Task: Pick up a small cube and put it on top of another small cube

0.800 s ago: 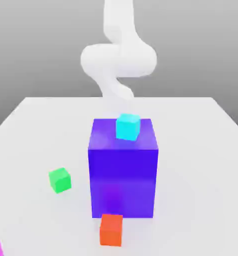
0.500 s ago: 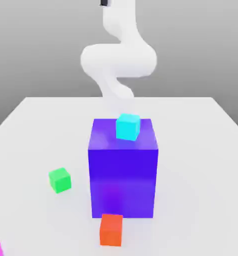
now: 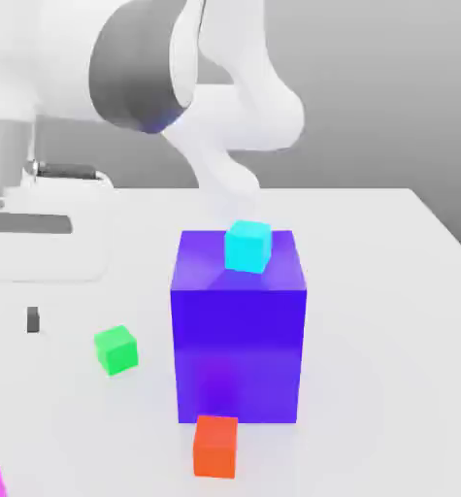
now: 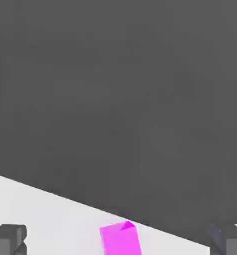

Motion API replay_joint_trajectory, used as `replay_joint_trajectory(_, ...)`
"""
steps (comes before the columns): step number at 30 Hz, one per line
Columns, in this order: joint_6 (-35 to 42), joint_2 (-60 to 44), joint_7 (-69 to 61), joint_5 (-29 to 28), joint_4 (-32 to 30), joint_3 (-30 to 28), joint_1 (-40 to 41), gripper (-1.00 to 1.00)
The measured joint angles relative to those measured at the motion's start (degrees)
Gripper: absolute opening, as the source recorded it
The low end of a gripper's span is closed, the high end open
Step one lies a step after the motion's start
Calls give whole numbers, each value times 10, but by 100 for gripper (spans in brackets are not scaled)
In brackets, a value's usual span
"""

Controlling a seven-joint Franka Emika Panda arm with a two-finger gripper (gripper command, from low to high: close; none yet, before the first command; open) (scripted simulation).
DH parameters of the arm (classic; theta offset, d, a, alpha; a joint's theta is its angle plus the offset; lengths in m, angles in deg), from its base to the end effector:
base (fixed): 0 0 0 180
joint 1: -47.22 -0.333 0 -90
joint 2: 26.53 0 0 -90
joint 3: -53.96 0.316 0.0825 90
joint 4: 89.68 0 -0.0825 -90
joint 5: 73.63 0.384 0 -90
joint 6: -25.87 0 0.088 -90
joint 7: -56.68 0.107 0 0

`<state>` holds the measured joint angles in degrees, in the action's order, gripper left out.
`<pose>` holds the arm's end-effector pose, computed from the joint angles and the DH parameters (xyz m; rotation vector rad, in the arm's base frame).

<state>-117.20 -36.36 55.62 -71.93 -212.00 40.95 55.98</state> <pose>0.5412 -0.2137 0.3479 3.0176 -0.5748 0.2895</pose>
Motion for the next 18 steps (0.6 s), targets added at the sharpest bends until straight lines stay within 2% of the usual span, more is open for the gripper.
replay_joint_trajectory(8, -34, -167, -173, 59, 29, 32, 88, 0)
replay_joint_trajectory(12, -87, -250, -200, 78, 49, 51, 110, 0)
replay_joint_trajectory(13, -95, -261, -202, 80, 51, 54, 112, -100)
replay_joint_trajectory(18, -94, -261, -202, 80, 51, 54, 112, -100)
